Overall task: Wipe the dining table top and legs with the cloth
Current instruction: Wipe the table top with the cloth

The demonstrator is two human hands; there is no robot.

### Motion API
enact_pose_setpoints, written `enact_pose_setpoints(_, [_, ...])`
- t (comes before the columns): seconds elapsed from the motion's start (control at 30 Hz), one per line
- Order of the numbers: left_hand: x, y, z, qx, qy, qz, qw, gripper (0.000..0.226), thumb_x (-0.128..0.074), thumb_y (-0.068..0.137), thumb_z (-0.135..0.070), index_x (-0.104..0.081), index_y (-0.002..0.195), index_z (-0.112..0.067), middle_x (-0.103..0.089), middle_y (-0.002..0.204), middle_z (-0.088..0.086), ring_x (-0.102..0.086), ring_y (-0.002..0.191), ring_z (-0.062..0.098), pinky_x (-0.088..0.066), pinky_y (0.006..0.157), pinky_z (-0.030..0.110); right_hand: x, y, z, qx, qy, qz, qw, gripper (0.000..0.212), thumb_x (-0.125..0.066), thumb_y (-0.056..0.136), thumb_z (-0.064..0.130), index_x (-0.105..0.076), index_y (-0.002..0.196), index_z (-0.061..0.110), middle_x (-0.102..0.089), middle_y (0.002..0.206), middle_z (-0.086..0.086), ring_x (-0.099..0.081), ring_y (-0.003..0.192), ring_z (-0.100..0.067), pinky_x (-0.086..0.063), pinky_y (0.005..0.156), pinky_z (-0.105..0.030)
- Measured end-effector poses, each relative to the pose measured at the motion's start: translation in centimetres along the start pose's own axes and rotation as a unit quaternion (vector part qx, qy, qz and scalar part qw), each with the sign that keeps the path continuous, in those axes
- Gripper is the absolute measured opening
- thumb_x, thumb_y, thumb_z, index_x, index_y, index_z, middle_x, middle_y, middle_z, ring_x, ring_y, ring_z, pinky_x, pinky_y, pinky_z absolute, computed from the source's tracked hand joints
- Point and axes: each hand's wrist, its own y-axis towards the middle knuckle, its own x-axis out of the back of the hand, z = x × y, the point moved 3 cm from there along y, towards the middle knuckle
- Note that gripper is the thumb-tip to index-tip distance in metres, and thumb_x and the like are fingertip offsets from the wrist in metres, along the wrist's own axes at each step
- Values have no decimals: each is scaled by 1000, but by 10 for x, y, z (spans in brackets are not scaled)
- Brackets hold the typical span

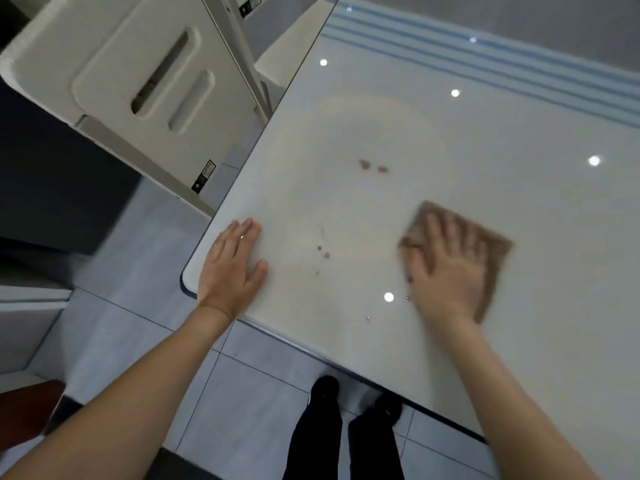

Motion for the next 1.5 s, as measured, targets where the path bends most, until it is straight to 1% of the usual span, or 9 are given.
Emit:
enact_pose_setpoints(0.2, [0, 2, 1, 0, 9, 26, 1000, 65, -32, 86, -45, -27, 145, -19, -29, 153, 0, -15, 145, 19, -13, 119, 33, 1, -113, 7, 286, 5, 83, 955, 57, -44, 93, 49, -37, 147, 34, -31, 157, 9, -23, 148, -20, -26, 117, -47])
enact_pose_setpoints(0.33, [0, 2, 3, 5, 12, 32, 999, 65, -31, 86, -44, -27, 146, -17, -28, 152, 2, -16, 144, 22, -14, 118, 36, 26, -58, -104, -12, -33, 45, 998, 63, -27, 92, 54, -33, 149, 27, -33, 157, -2, -24, 146, -25, -21, 118, -49])
enact_pose_setpoints(0.47, [0, 2, 2, -9, 19, 33, 999, 64, -32, 87, -41, -28, 146, -14, -31, 151, 4, -19, 143, 24, -14, 118, 37, 14, 41, -41, -169, -7, -2, 986, 70, -22, 89, 53, -24, 153, 23, -25, 159, -9, -19, 146, -37, -11, 119, -49])
enact_pose_setpoints(0.67, [-1, 3, 1, -1, 20, 47, 999, 65, -33, 88, -42, -24, 147, -16, -28, 153, 2, -15, 144, 20, -15, 119, 37, -28, -23, 143, 145, 24, 14, 989, 60, -46, 91, 49, -38, 148, 30, -33, 156, 3, -24, 147, -28, -16, 120, -45])
enact_pose_setpoints(0.83, [-1, 3, 1, 0, 26, 48, 999, 65, -35, 88, -42, -23, 148, -17, -29, 153, 2, -16, 144, 21, -12, 119, 35, -6, -90, 54, 330, 12, 108, 938, 58, -49, 90, 48, -39, 146, 36, -33, 156, 8, -26, 146, -21, -28, 115, -48])
enact_pose_setpoints(1.13, [1, 5, -2, -1, 18, 23, 1000, 64, -39, 87, -40, -30, 145, -16, -36, 149, 3, -21, 141, 21, -11, 118, 30, 2, 176, 55, -14, -11, 23, 1000, 72, -19, 86, 58, -26, 152, 31, -24, 160, 0, -16, 148, -31, -10, 120, -48])
enact_pose_setpoints(1.3, [0, 4, 0, 25, 20, 43, 999, 65, -34, 87, -44, -23, 148, -22, -29, 152, -3, -16, 144, 16, -13, 119, 32, -22, 72, 135, 239, 16, 47, 970, 61, -38, 91, 53, -37, 148, 32, -32, 157, 4, -22, 147, -28, -17, 119, -47])
enact_pose_setpoints(1.43, [2, 5, -2, 25, 14, 53, 998, 64, -34, 88, -43, -28, 146, -19, -35, 150, 0, -22, 143, 20, -19, 117, 39, -3, -16, 64, 499, -5, 162, 851, 60, -46, 91, 55, -36, 147, 37, -29, 158, 10, -22, 148, -21, -21, 119, -44])
enact_pose_setpoints(1.5, [4, 5, -2, 22, 15, 56, 998, 63, -35, 87, -41, -30, 146, -17, -36, 149, 1, -23, 142, 20, -19, 117, 37, 7, 24, 21, 506, -19, 153, 848, 57, -43, 92, 55, -35, 147, 39, -34, 155, 8, -29, 145, -23, -23, 118, -42])
